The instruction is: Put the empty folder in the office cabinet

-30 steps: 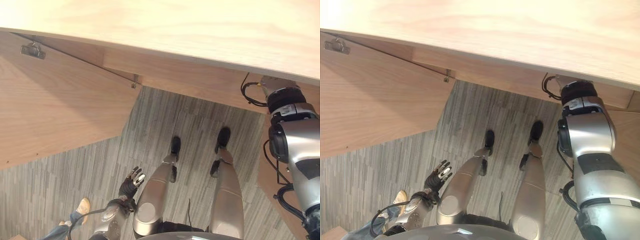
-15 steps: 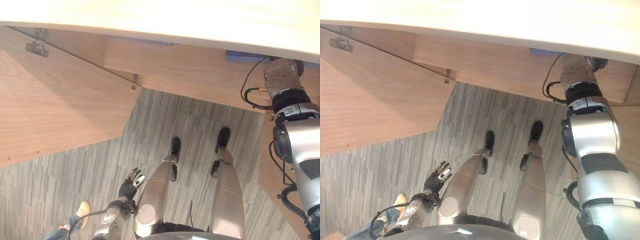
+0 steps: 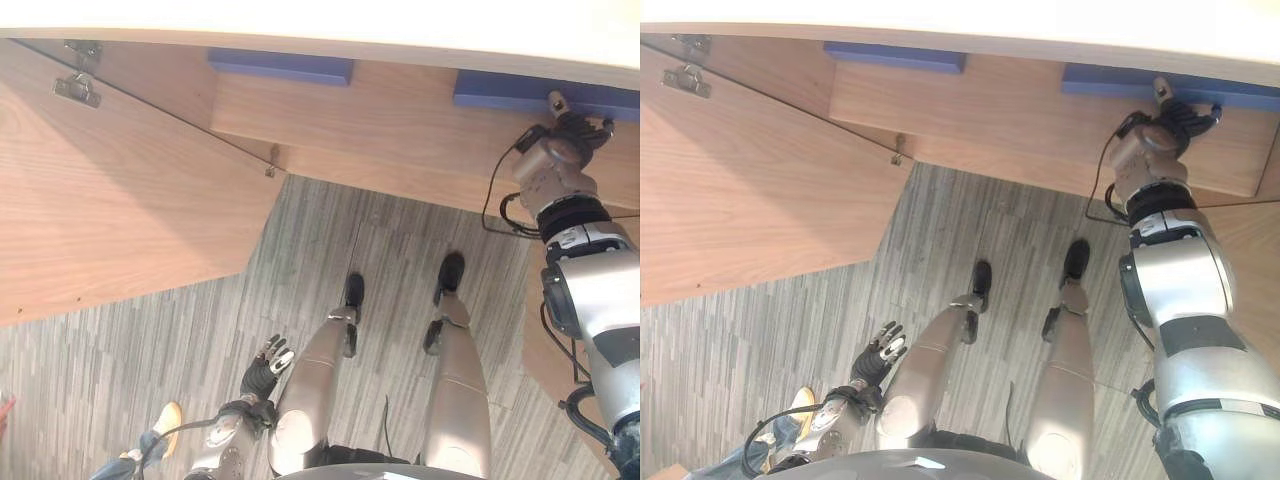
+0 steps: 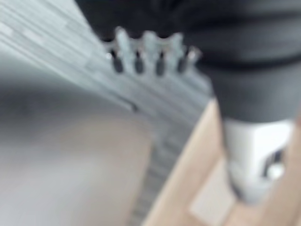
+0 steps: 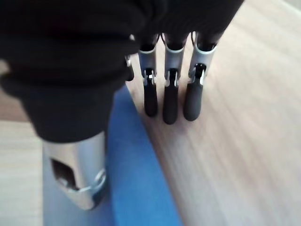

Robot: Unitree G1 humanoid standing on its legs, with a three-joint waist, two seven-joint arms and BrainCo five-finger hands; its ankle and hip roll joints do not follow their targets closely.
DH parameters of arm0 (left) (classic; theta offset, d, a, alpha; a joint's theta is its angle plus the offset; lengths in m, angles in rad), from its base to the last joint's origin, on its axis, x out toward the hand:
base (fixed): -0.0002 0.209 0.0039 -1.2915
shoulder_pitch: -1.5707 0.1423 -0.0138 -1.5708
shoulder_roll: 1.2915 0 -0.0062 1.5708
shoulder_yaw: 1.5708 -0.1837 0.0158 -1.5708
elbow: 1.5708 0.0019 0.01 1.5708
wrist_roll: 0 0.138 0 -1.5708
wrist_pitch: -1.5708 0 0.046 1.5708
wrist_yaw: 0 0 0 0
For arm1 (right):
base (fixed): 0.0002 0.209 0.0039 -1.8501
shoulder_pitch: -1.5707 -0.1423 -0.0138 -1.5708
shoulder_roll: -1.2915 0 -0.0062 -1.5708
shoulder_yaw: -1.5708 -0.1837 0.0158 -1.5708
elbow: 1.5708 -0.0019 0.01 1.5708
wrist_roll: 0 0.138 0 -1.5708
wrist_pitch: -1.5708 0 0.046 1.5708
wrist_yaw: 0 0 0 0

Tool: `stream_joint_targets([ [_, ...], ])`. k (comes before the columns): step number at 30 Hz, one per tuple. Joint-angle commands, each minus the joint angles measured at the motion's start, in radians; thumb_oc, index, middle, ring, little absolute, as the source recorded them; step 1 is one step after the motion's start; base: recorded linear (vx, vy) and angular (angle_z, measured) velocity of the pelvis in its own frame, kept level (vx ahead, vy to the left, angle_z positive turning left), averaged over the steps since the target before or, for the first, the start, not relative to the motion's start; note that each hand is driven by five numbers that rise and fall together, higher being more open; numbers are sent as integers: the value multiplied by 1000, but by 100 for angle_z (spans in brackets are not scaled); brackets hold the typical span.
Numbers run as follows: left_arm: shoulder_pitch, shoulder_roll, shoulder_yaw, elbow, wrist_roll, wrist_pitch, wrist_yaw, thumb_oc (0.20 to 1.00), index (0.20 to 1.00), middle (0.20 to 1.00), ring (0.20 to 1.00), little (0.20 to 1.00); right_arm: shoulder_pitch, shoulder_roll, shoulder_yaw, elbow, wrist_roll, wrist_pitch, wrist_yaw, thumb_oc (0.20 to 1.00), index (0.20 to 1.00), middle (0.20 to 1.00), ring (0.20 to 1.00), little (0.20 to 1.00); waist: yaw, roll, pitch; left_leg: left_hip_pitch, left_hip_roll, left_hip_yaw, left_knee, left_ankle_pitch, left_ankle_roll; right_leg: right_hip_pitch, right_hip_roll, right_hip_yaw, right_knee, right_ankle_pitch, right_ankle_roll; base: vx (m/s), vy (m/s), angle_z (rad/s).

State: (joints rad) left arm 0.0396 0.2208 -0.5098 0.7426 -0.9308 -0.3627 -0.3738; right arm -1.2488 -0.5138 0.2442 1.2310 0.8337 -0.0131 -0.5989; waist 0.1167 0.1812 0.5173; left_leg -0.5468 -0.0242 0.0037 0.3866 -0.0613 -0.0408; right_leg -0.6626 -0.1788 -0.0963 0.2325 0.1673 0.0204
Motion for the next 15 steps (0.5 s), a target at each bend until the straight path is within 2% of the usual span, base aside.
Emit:
stream_joint_targets([
  [1,54,56,-30,-26,16,-42,-5,1000,1000,1000,1000,1000,26,-54,41,13,-106,56,41,1000,1000,1000,1000,1000,-5,25,3,7,0,66,42,-67,35,64,41,-30,72,-227,-38,-55,33,1],
  [4,52,61,-26,-24,15,-48,-4,1000,1000,1000,1000,1000,87,-42,27,23,-162,86,54,1000,1000,1000,1000,1000,-12,10,3,30,-2,66,41,-80,43,90,41,-26,61,-218,-29,-49,20,1],
  [10,45,60,-26,5,52,-87,29,1000,1000,1000,1000,1000,220,6,-5,48,-284,-9,70,1000,1000,1000,1000,1000,-17,-37,3,109,-7,66,23,-112,59,183,43,-27,10,-192,-6,-80,5,-3],
  [13,41,53,-28,35,109,-116,69,1000,1000,1000,1000,1000,305,28,-8,38,-347,-89,72,1000,1000,1000,1000,1000,-22,-66,3,171,-8,70,8,-128,66,251,43,-27,-26,-178,9,-84,-2,-1],
  [15,40,51,-29,44,116,-125,74,1000,1000,1000,1000,1000,326,35,-6,31,-363,-105,74,1000,1000,1000,1000,1000,-24,-73,3,187,-8,72,4,-130,67,267,44,-26,-35,-174,12,-41,9,1],
])
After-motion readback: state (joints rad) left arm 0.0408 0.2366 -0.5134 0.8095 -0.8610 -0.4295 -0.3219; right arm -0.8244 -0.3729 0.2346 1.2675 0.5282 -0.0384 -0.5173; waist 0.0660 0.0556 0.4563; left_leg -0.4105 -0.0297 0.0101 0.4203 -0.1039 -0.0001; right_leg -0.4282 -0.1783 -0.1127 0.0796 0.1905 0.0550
